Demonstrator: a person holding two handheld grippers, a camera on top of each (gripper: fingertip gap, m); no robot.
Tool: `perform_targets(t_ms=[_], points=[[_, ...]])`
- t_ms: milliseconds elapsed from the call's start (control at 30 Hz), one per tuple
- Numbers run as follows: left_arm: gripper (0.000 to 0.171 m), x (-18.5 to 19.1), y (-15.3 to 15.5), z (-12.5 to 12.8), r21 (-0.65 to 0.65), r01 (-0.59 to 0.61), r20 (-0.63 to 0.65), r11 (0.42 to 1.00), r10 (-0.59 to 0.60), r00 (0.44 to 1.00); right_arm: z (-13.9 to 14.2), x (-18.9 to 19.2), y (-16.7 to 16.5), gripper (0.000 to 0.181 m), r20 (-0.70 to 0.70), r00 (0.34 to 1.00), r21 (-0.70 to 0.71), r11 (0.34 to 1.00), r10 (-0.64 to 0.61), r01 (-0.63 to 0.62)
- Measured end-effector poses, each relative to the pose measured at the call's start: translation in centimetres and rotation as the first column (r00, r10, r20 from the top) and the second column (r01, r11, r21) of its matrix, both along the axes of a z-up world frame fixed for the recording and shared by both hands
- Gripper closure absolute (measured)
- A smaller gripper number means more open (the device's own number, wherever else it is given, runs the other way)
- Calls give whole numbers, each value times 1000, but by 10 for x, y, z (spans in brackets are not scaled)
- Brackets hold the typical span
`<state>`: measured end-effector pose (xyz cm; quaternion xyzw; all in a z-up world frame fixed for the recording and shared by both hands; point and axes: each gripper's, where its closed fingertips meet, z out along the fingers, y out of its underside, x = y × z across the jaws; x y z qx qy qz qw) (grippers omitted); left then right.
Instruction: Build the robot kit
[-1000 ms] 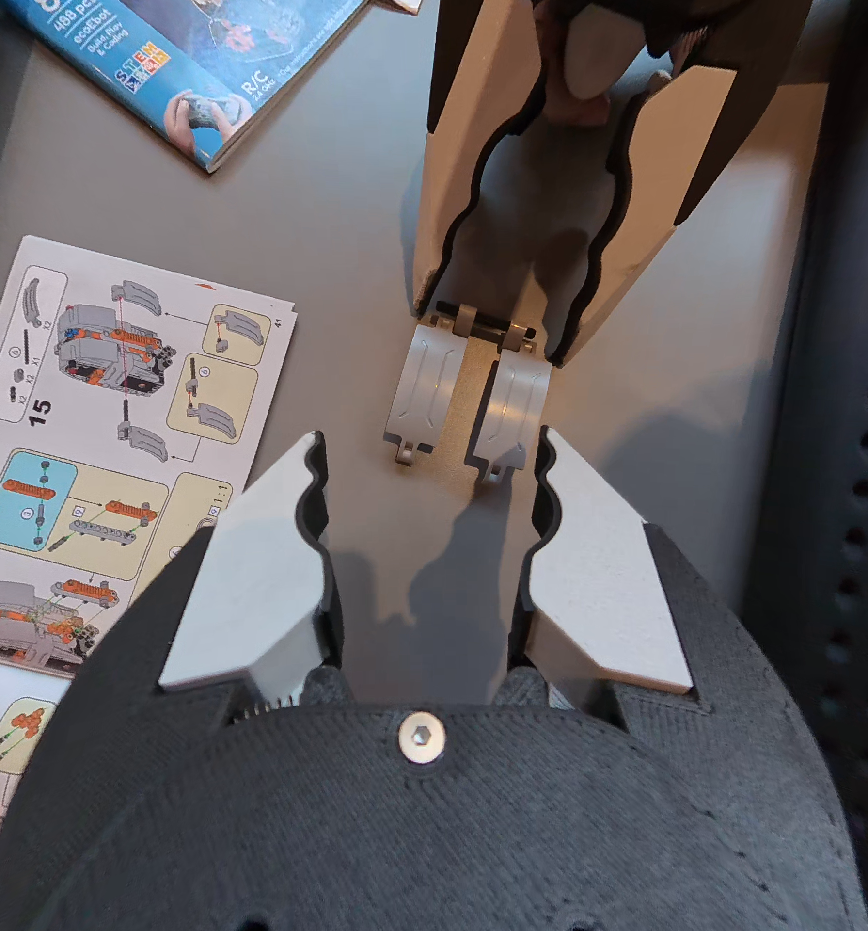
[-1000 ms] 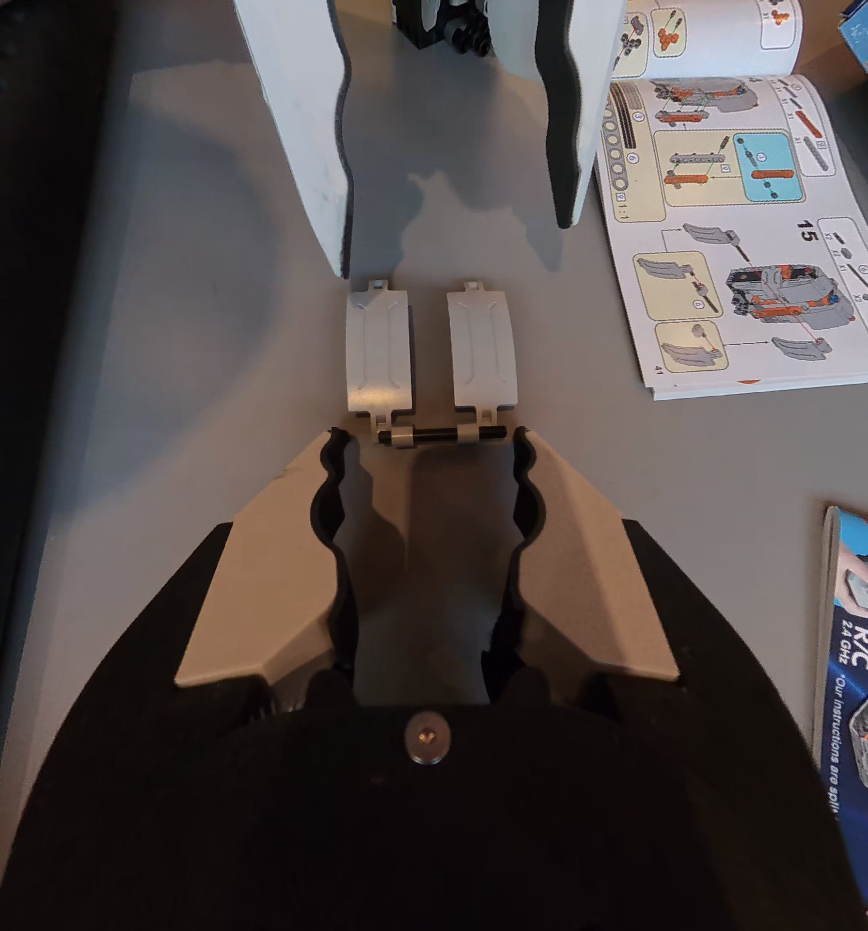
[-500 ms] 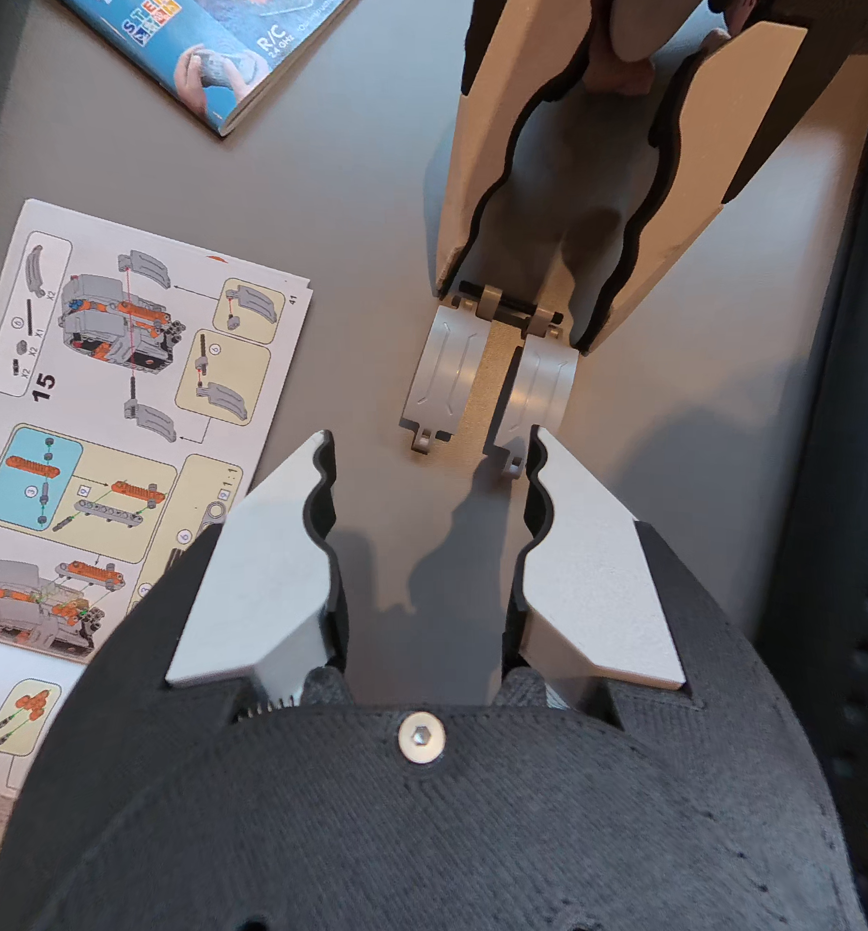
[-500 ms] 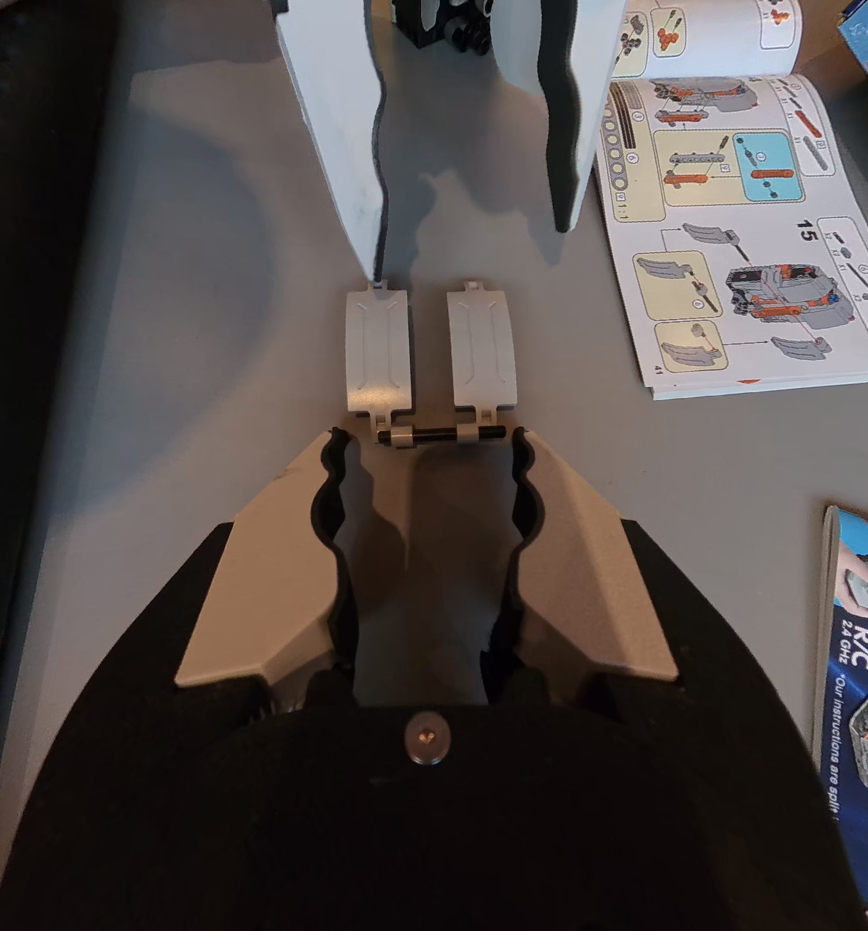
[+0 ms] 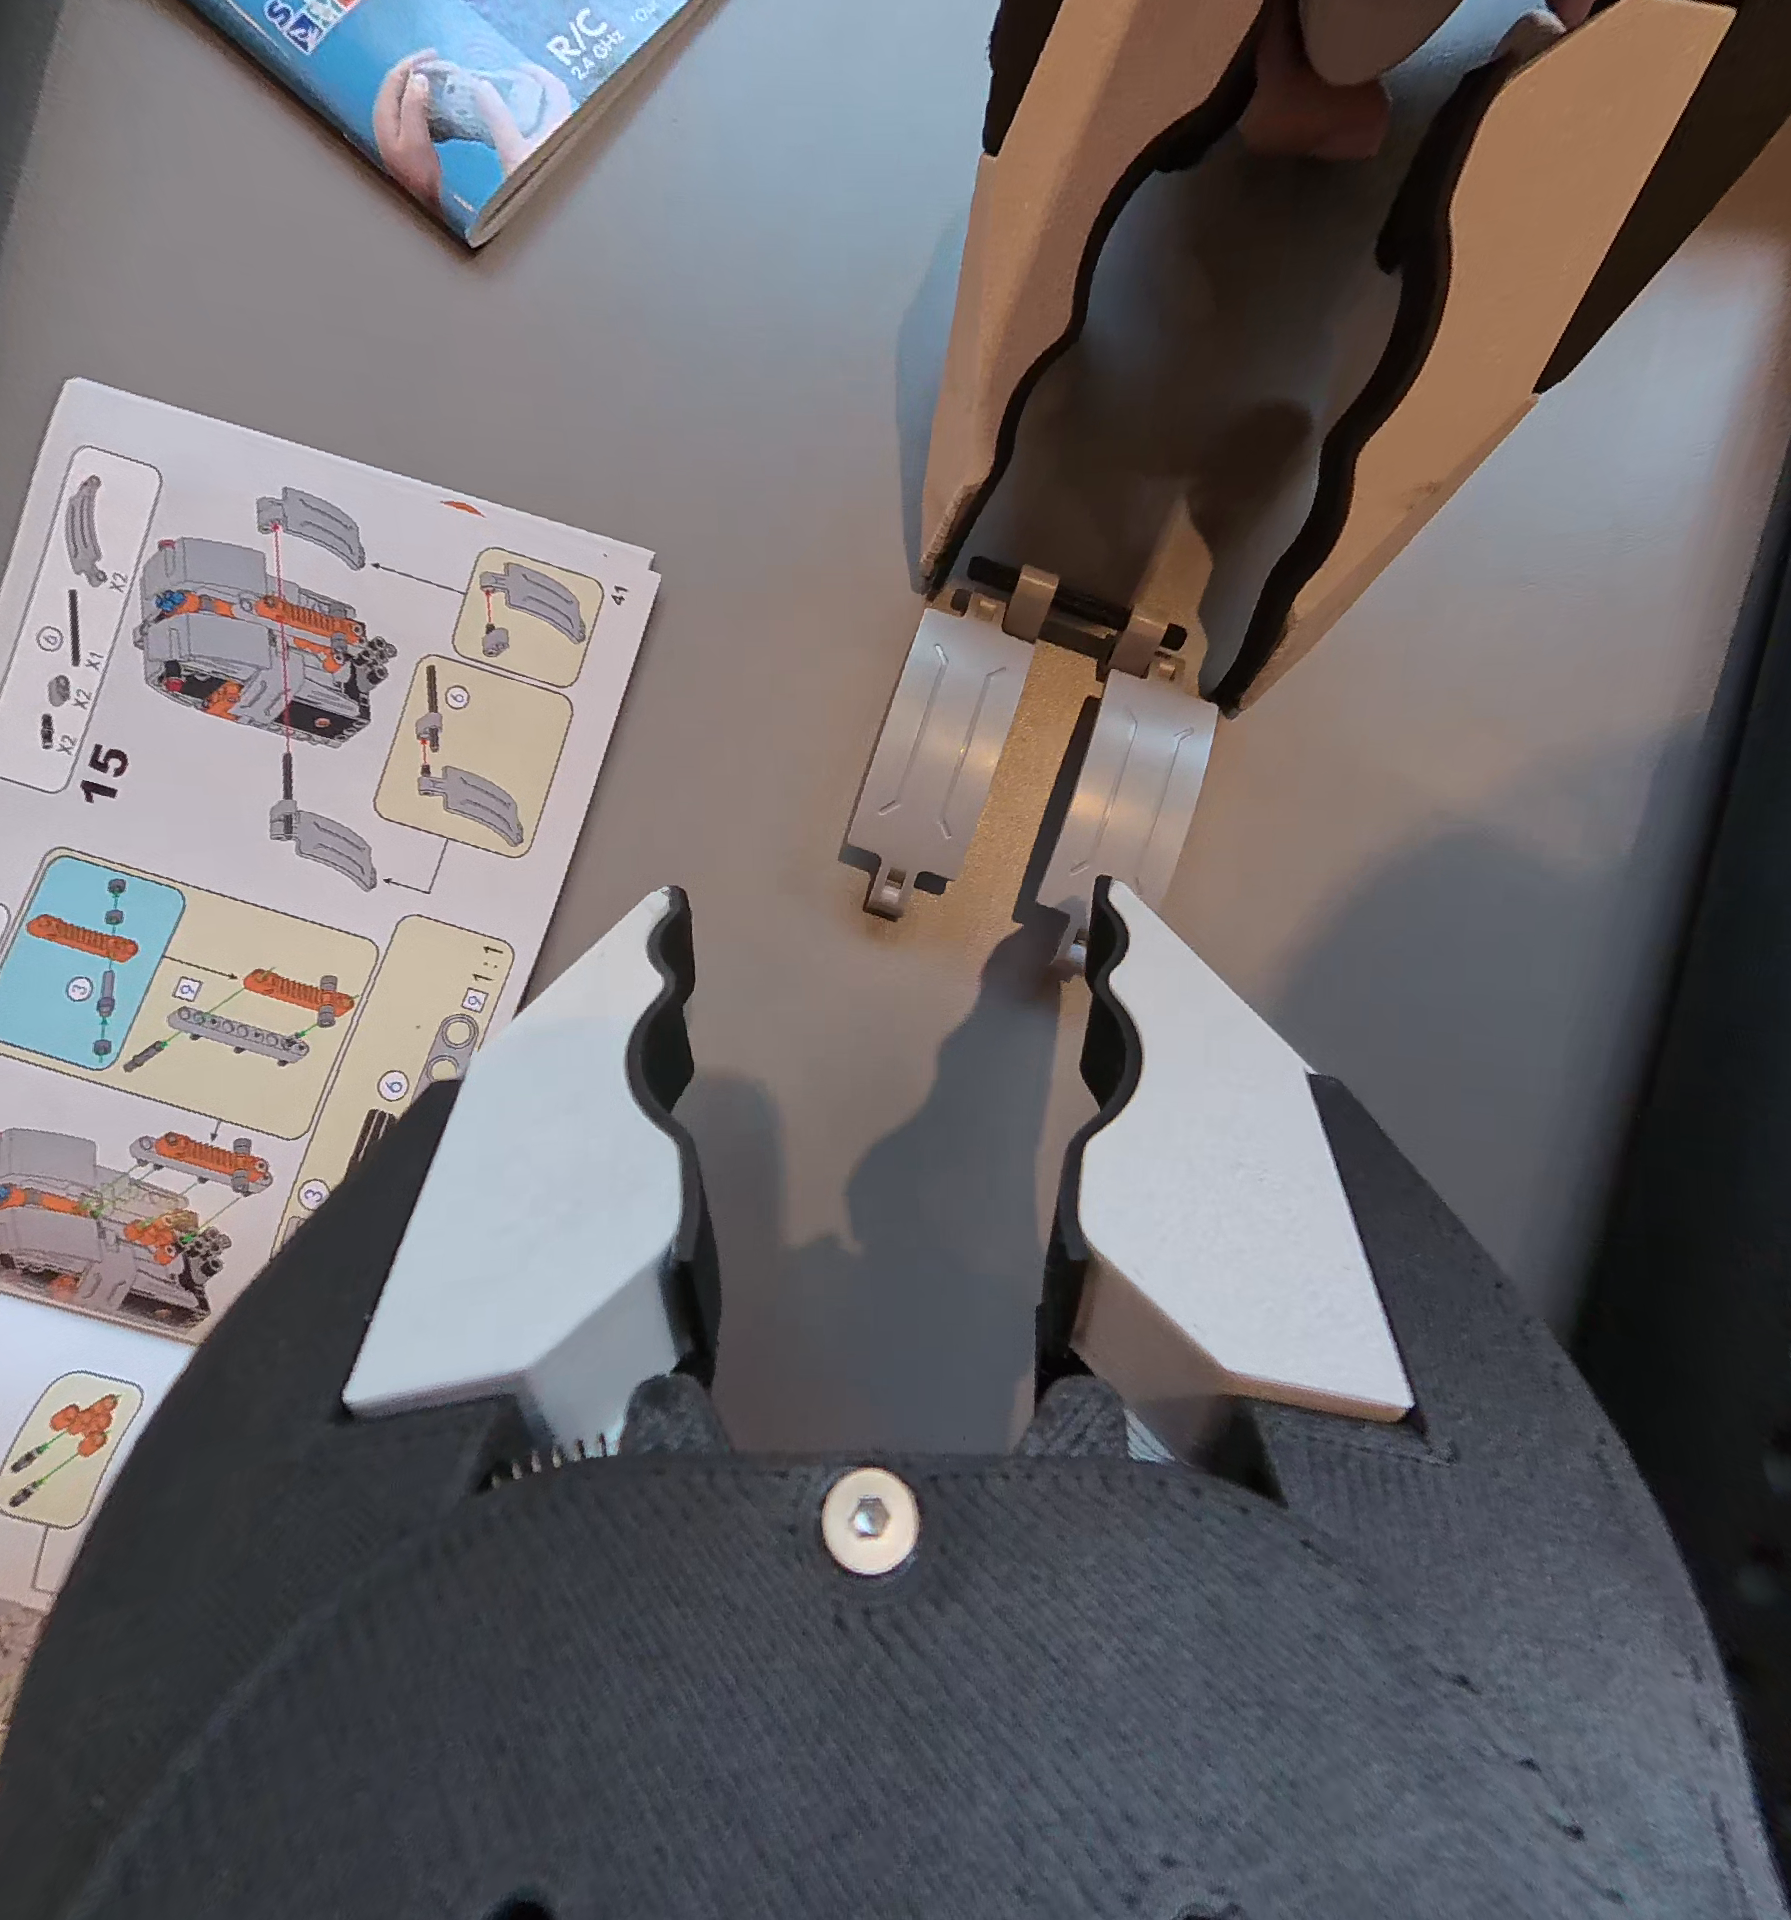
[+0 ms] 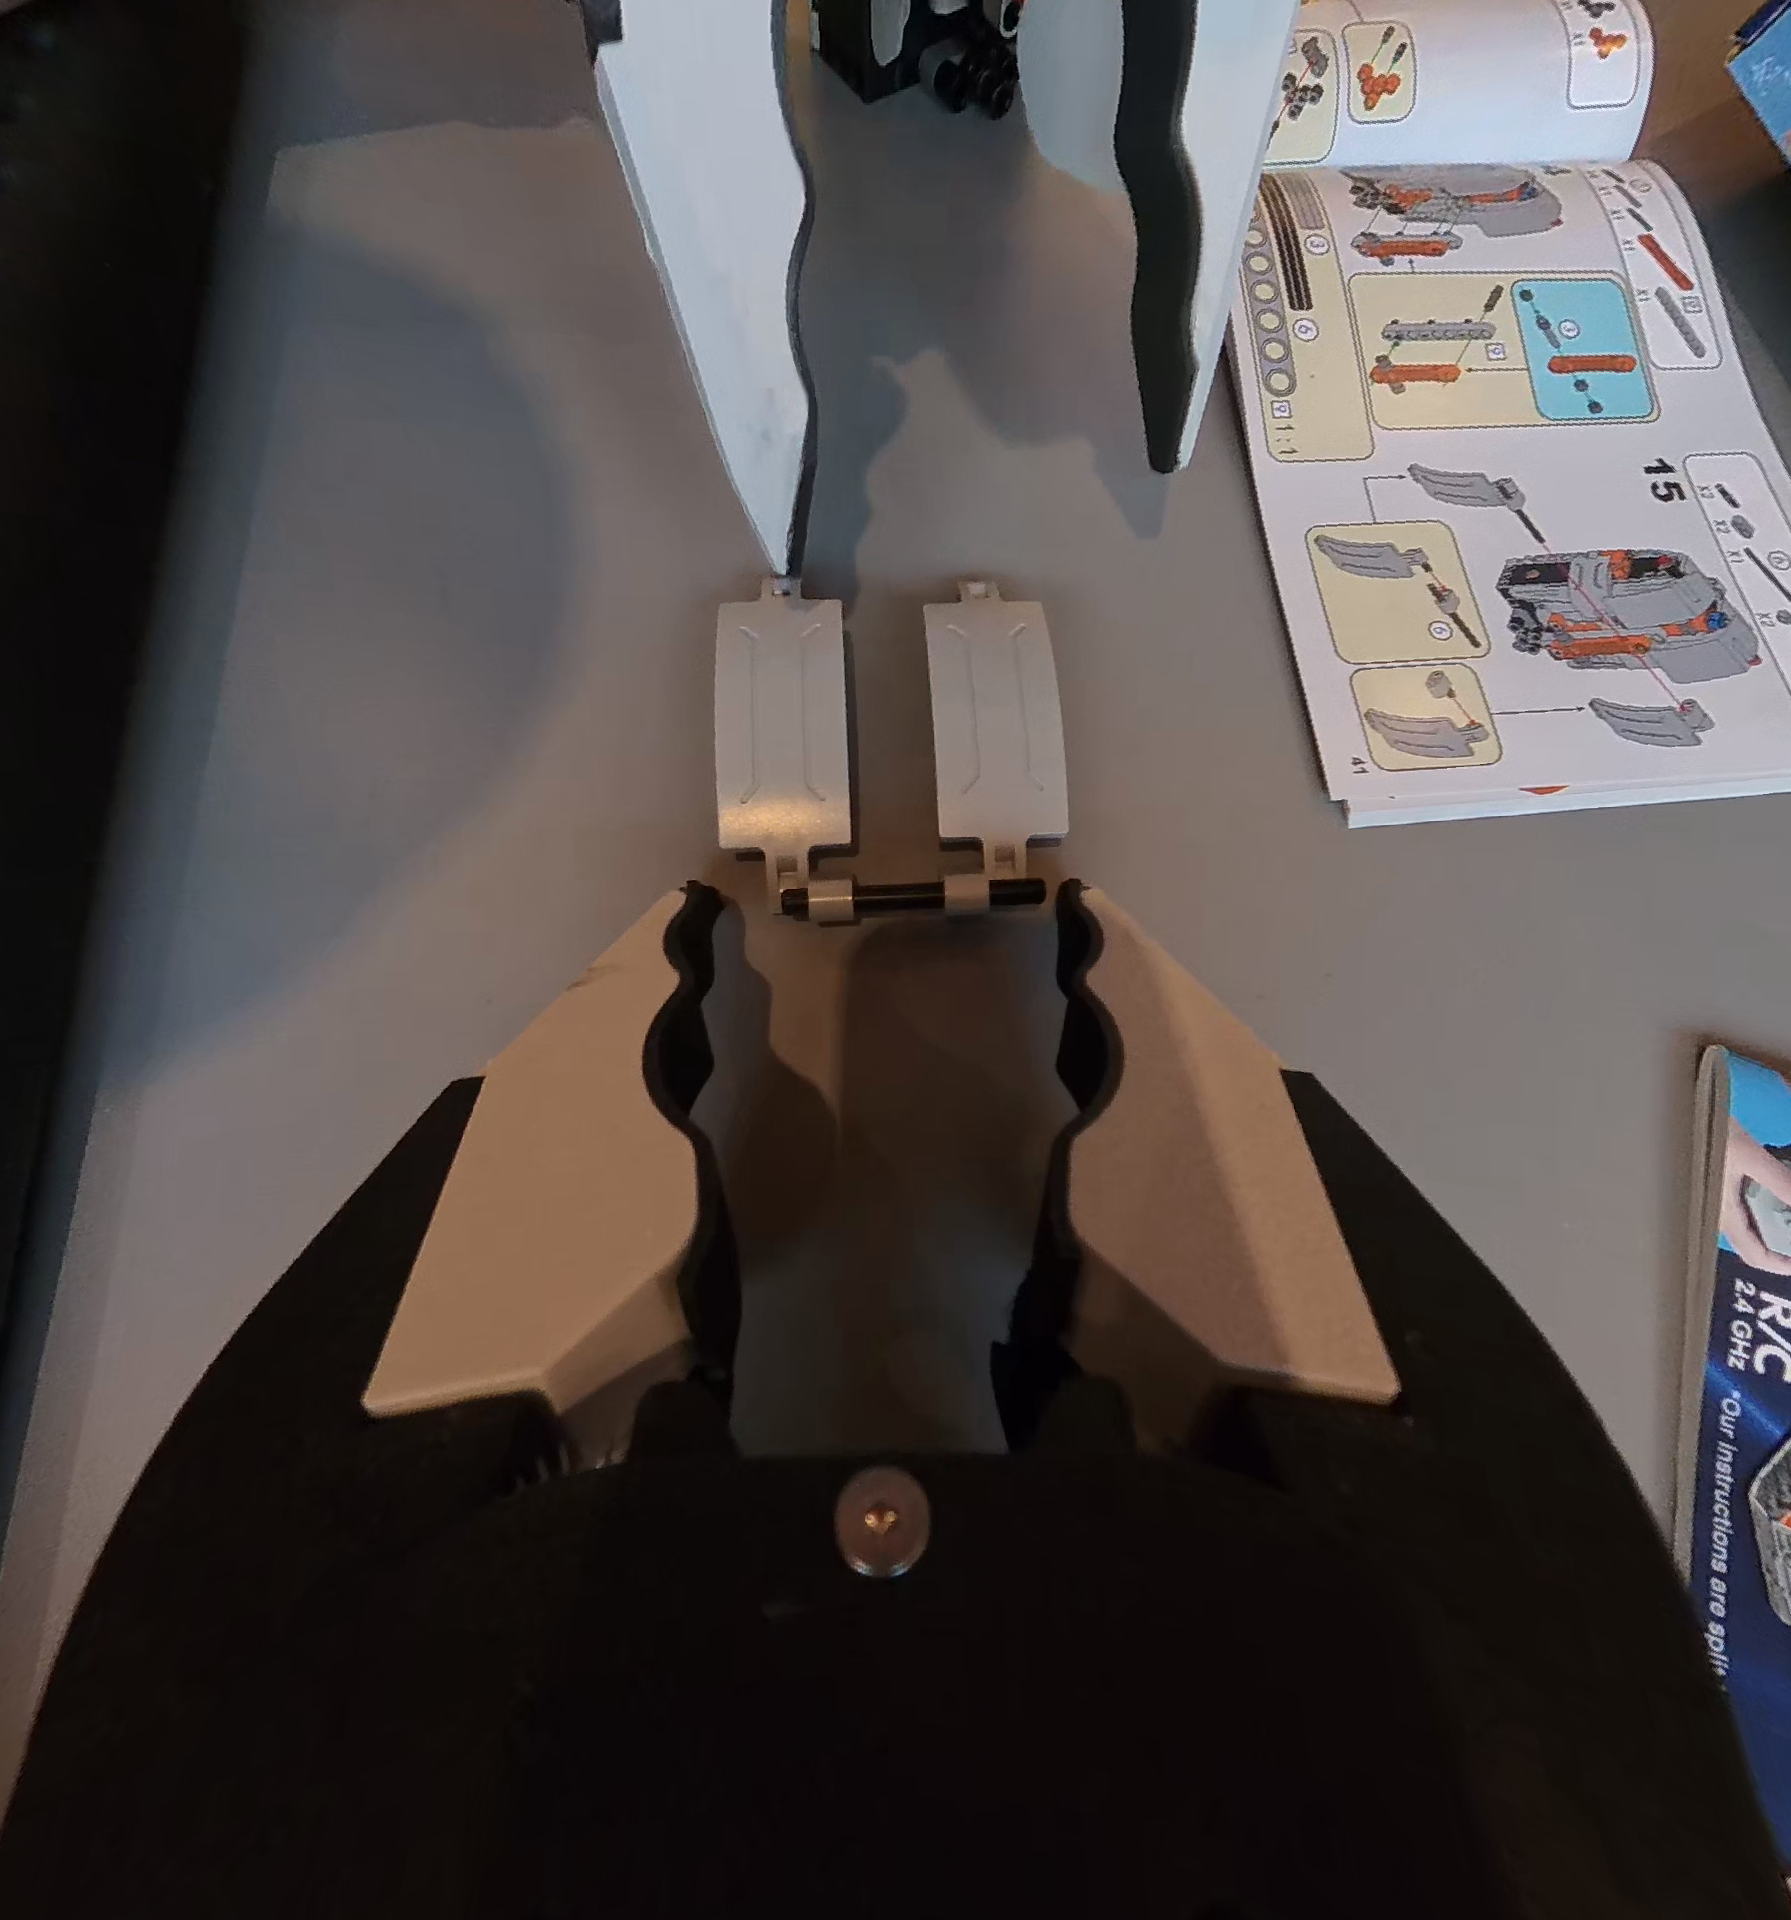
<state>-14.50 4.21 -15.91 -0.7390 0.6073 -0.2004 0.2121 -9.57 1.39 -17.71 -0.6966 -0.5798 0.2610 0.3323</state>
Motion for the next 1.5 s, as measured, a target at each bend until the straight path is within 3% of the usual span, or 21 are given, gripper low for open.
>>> perform_targets(t_ms=[1500], points=[[97, -3, 0, -5, -5, -9, -35, 1000, 9, 999, 0, 0, 0, 118, -1, 1000, -7, 1000, -3, 3]])
